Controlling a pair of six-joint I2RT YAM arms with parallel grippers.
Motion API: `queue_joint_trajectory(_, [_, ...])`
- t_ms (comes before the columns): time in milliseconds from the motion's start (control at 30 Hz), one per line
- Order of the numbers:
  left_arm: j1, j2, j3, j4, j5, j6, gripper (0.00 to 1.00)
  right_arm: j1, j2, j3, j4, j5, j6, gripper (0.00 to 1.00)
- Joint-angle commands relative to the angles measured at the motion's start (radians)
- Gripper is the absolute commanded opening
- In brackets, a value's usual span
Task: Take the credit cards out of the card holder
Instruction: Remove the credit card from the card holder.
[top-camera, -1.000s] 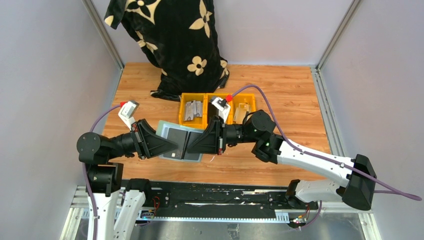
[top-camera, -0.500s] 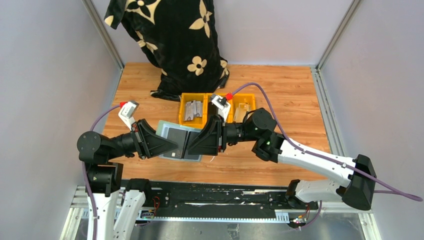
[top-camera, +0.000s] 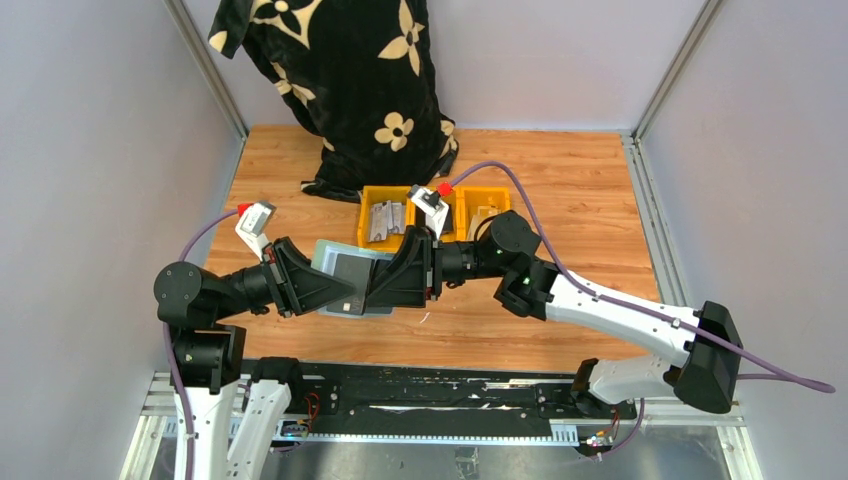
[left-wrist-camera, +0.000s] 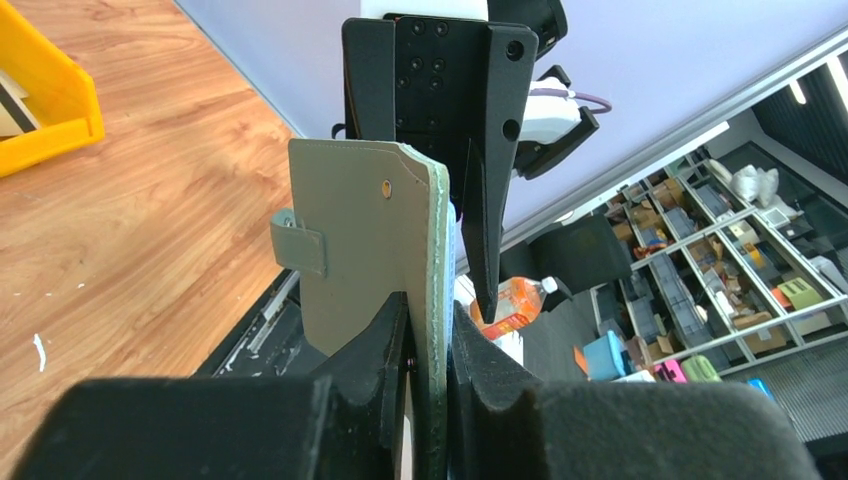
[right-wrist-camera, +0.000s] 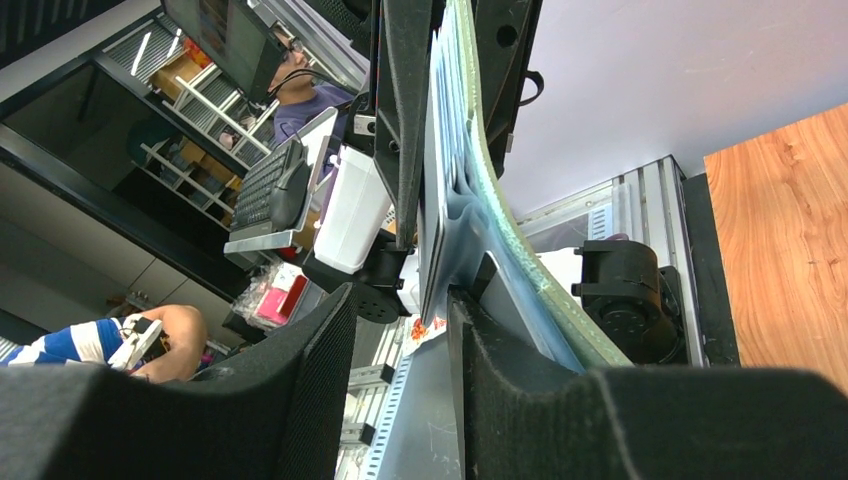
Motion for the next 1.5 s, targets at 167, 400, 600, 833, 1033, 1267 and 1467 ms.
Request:
queue_joint_trajectory(167, [-0.001, -0.015, 0.031, -0.048, 0.018, 0.065, 0.31, 0.014, 0.047, 0.079, 0.030, -0.012, 0.022, 0.29])
queue_joint_trajectory(400, [-0.001, -0.023, 0.023, -0.051, 0.022, 0.063, 0.40, 0.015, 0.075, 0.088, -0.034, 0.024, 0.008, 0.00])
queue_joint_trajectory(600, [-0.001, -0.028, 0.002, 0.007, 0.016, -0.002, 0.39, 0.015, 0.056, 0.048, -0.013, 0.019, 0.006, 0.00])
queue_joint_trajectory(833, [-0.001, -0.027, -0.007, 0.053, 0.017, -0.040, 0.29, 0.008, -0.005, -0.047, 0.043, 0.033, 0.023, 0.00])
queue_joint_trajectory(1033, [-0.001, -0.018, 0.001, 0.051, 0.020, -0.038, 0.29, 0.004, -0.047, -0.077, 0.062, 0.041, 0.026, 0.00])
queue_joint_trajectory(1267, [-0.001, -0.016, 0.010, 0.050, 0.020, -0.043, 0.25, 0.003, -0.071, -0.111, 0.106, 0.061, 0.042, 0.00])
queue_joint_trajectory(1467, [-0.001, -0.015, 0.022, 0.050, 0.016, -0.044, 0.23, 0.001, -0.097, -0.182, 0.209, 0.141, 0.086, 0.00])
